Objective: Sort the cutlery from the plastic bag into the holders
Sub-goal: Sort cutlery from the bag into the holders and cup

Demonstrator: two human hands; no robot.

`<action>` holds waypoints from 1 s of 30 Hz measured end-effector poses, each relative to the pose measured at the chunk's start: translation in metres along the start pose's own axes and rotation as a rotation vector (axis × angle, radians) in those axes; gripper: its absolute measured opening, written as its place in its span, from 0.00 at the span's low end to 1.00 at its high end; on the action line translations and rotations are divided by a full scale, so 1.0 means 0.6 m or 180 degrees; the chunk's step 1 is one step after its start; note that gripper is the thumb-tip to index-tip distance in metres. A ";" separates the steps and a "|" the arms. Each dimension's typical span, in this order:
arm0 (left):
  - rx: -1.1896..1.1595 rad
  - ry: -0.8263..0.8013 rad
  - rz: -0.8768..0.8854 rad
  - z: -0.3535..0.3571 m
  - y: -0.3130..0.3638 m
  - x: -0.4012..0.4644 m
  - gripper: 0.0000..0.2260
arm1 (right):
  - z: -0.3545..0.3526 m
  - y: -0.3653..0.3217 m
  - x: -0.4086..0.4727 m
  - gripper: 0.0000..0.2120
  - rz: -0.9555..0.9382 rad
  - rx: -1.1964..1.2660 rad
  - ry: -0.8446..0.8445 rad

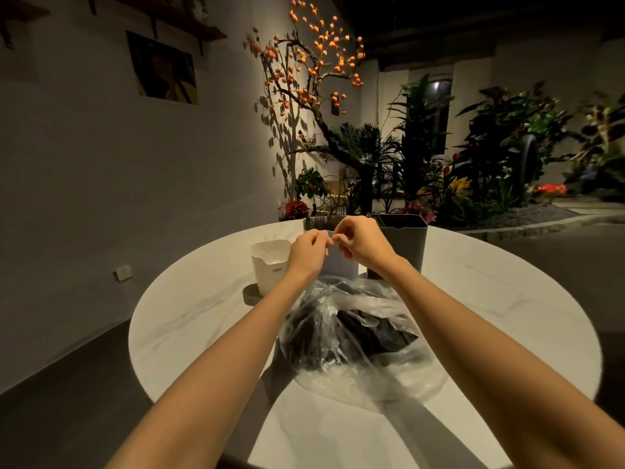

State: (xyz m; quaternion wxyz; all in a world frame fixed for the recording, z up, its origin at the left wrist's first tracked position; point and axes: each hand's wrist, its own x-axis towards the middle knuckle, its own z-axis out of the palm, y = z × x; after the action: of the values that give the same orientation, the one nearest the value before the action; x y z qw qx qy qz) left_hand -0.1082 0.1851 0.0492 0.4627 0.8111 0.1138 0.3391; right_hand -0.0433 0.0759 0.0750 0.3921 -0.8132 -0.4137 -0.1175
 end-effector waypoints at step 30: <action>0.2681 -0.0866 0.0926 0.091 -0.054 -0.132 0.15 | 0.008 0.135 -0.170 0.19 0.1128 -0.1686 -0.0410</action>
State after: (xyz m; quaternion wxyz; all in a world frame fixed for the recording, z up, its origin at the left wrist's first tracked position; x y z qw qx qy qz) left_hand -0.1271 0.1267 -0.0316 0.0514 0.9730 0.0649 0.2154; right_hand -0.0459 -0.0082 -0.0245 0.1543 -0.9521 -0.2447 -0.0993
